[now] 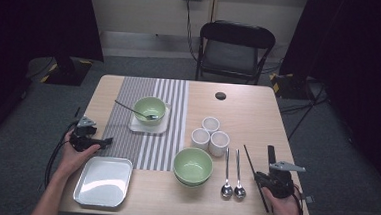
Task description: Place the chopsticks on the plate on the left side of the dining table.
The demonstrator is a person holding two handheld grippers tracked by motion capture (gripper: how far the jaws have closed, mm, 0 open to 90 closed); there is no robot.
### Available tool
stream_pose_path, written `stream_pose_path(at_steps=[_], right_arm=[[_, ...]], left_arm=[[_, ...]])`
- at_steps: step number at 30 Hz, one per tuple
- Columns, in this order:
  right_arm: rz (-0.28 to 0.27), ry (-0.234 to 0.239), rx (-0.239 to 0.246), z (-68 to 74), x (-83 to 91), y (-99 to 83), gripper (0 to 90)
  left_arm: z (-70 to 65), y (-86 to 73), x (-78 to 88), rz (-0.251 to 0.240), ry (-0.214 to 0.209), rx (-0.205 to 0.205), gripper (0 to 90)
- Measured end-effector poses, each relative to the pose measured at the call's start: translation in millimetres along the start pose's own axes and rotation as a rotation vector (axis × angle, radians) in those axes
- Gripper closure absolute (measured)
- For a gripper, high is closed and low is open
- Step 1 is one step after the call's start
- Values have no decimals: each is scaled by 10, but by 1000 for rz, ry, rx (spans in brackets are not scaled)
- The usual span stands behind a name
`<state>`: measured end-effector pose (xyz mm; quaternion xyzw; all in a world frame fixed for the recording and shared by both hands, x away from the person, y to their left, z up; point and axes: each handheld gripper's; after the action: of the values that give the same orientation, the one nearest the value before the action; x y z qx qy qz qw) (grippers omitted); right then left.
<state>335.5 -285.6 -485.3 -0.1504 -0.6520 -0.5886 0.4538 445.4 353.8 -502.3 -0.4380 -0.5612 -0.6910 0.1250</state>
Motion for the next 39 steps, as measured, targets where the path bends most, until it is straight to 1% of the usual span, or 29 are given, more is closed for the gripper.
stream_pose_path(at_steps=[5, 6, 11, 12, 15, 20, 22, 30, 32, 34, 36, 39], right_arm=[[1, 7, -4, -9, 31, -44, 825], [5, 9, -10, -7, 27, -43, 827], [16, 6, -2, 7, -11, -28, 834], [14, -1, 4, 9, -17, -23, 836], [13, -11, -3, 6, -28, -8, 847], [11, -32, -21, 7, -47, 16, 853], [10, -43, -36, 4, -53, 29, 857], [5, -44, -59, -51, -108, 95, 859], [10, -52, -40, -64, -122, 119, 851], [13, -47, -44, -85, -126, 130, 853], [20, -57, -38, -94, -129, 146, 854], [17, -61, -50, -130, -163, 192, 857]], left_arm=[[0, 0, 0, 0, 0, 0, 144], [0, 0, 0, 0, 0, 0, 144], [0, 0, 0, 0, 0, 0, 144], [0, 0, 0, 0, 0, 0, 144], [0, 0, 0, 0, 0, 0, 144], [0, 0, 0, 0, 0, 0, 144], [0, 0, 0, 0, 0, 0, 144], [0, 0, 0, 0, 0, 0, 144], [0, 0, 0, 0, 0, 0, 144], [0, 0, 0, 0, 0, 0, 144], [0, 0, 0, 1, 0, 0, 144], [-1, 0, 0, 0, 0, 1, 144]])
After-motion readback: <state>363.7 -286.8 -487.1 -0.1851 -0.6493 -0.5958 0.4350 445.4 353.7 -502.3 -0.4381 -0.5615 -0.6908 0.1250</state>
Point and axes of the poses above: each handheld gripper's, and its own axes: x roughly backward along the jaws, y roughly out of its top, z roughly to its left, and after that the axes turned 6 degrees about z, right-handed
